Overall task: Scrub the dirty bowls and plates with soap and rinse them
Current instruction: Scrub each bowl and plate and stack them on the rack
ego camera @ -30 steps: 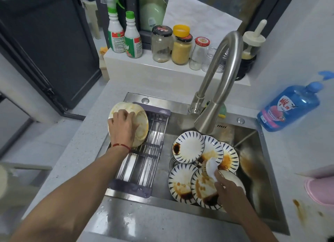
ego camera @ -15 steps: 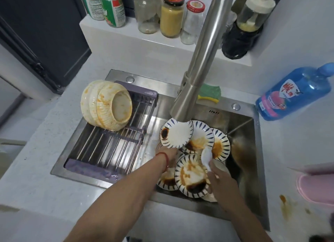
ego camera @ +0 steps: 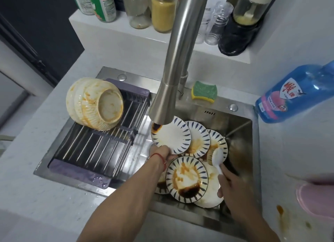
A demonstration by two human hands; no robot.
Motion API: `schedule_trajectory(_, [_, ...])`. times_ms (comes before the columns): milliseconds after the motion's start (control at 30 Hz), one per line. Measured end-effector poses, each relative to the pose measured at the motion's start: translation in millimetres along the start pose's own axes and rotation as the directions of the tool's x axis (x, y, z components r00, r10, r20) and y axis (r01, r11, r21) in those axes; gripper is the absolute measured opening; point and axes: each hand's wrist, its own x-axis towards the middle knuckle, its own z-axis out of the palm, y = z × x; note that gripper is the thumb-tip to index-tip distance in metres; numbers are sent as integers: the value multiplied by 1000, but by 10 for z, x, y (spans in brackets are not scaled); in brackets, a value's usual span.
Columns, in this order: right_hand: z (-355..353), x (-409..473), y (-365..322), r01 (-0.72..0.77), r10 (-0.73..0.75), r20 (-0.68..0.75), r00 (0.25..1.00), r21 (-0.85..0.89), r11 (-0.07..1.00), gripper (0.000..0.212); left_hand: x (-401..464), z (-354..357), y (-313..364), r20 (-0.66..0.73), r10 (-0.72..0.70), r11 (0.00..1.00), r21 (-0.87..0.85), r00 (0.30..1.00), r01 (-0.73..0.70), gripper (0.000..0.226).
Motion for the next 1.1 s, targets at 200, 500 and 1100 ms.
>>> schedule_trajectory(200, [56, -44, -333, 79, -79, 5, 997, -132, 988, 44, -104, -407, 57, 223, 82, 990, 94, 972, -105, 59])
schedule_trajectory(500, [560, -349, -764, 99, -131, -28, 991, -506, 857, 67, -619, -734, 225, 528, -32, 967, 230, 848, -107, 85])
schedule_trajectory(1100, [413, -377, -1334, 229, -247, 36, 968, -526, 819, 77, -856, -710, 486, 771, -309, 929, 371, 557, 3, 82])
